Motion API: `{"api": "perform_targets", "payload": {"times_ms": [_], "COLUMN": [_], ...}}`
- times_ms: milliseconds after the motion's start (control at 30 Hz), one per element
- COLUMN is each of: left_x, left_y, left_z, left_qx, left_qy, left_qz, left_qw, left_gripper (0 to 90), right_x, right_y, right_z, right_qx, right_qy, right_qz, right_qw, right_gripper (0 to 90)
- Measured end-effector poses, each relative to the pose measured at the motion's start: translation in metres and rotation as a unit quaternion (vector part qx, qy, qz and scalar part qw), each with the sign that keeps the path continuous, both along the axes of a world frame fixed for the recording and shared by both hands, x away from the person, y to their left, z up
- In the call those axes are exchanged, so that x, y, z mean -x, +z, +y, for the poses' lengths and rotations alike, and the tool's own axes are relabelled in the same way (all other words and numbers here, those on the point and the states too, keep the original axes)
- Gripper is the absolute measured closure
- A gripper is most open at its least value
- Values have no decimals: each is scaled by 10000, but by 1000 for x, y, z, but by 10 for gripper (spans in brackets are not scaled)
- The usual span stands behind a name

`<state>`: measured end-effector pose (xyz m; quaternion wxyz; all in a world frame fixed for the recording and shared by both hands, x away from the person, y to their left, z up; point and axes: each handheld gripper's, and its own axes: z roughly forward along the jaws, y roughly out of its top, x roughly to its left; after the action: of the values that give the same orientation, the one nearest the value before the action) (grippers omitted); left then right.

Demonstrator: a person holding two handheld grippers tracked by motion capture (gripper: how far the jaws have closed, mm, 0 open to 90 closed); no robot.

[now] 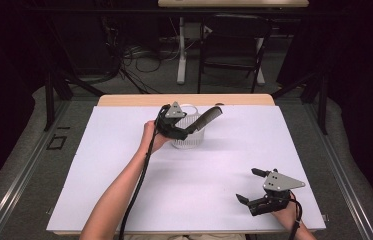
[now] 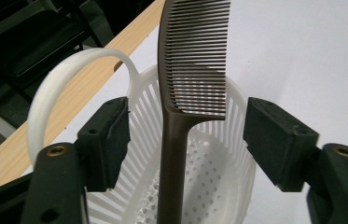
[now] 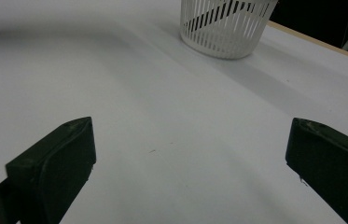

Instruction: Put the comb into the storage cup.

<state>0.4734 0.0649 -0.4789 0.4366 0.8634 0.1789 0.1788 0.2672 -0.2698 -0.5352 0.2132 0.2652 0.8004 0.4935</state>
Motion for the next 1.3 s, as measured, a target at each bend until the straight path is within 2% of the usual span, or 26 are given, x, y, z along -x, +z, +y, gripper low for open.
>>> {"api": "perform_targets", "payload": {"times_ms": [333, 633, 800, 900, 1100, 1300], "left_x": [12, 28, 38, 44, 53, 61], "left_y": [13, 21, 24, 24, 25, 22], "left_z": [10, 14, 20, 25, 35, 46], "left_qx": [114, -65, -116, -94, -181, -165], "left_qy": [20, 96, 48, 100, 328, 548], "left_qz": [78, 107, 138, 135, 204, 279], "left_qw": [9999, 9999, 9998, 9998, 9991, 9980], "left_gripper": [150, 5, 2, 1, 1, 1], "right_x": [-1, 0, 0, 0, 0, 0], "right_y": [0, 0, 1, 0, 1, 0], "right_z": [0, 0, 1, 0, 1, 1], "right_qx": [12, 18, 25, 11, 7, 13], "right_qy": [20, 9, 13, 4, 3, -1], "right_qz": [-8, -5, -15, -3, -15, -6], "right_qw": [10000, 10000, 10000, 10000, 10000, 10000], "right_gripper": [14, 14, 14, 14, 14, 14]}}
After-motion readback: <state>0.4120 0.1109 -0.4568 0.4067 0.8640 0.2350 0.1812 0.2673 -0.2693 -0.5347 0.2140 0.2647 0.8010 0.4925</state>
